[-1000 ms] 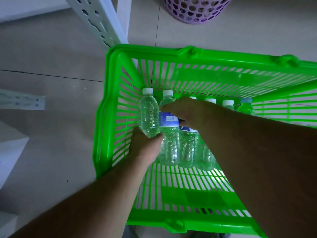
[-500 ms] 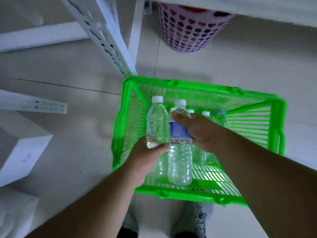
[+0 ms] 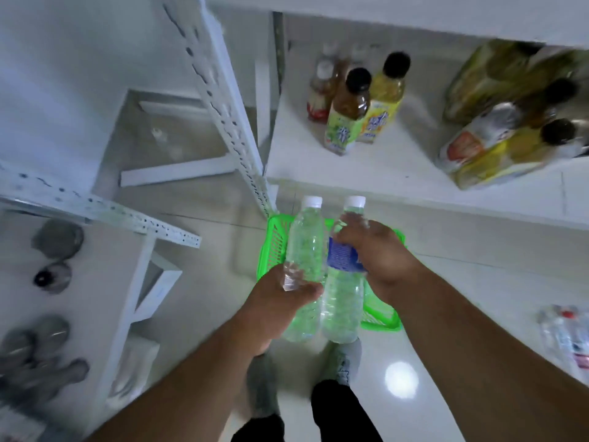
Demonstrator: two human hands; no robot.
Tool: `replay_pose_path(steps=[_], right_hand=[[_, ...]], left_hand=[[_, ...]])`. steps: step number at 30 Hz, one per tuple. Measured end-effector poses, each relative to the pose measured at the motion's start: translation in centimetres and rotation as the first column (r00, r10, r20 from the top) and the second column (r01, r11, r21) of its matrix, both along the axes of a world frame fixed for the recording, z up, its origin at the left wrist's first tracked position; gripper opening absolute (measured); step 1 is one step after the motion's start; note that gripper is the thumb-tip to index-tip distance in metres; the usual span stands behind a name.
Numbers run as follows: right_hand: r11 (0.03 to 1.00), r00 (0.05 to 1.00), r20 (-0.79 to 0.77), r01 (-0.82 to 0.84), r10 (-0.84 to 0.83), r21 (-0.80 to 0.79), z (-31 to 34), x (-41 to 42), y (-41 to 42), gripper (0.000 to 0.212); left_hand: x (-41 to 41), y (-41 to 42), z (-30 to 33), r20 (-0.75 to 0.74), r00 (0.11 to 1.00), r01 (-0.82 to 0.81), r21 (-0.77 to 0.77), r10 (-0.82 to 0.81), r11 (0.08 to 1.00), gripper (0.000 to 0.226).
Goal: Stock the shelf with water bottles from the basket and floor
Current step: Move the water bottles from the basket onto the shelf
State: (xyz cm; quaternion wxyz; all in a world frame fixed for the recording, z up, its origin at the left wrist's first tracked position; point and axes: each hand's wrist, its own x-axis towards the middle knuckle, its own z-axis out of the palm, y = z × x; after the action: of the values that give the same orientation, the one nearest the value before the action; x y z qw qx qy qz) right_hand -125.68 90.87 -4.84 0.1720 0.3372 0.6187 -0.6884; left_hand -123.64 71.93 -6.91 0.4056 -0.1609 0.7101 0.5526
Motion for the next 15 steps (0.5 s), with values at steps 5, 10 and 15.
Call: replay_pose_path(steps=[5,10,15], right_hand=[[0.991,0.978,-0.207,0.006,0.021,0.131,13.3,3.9,-1.2,0.014],[0.952,0.936,-0.349,0.077,0.033,0.297,26.3,7.6,-2.8,0.023],[0.886,0.877,-0.473,0.155,0.08,0.437,35.8,11.0,-3.1,0.016]], left_hand=[[1.5,-2.0,13.5,-0.124,0.991,0.044,0.043,-0.038,0.998,0.024],[4.0,-3.6,25.3,-0.288,0.955,0.085,0.047,-0.068,0.995,0.03],[6.1,-4.2,33.3,-0.451,0.888,0.14,0.074,-0.092,0.987,0.03]])
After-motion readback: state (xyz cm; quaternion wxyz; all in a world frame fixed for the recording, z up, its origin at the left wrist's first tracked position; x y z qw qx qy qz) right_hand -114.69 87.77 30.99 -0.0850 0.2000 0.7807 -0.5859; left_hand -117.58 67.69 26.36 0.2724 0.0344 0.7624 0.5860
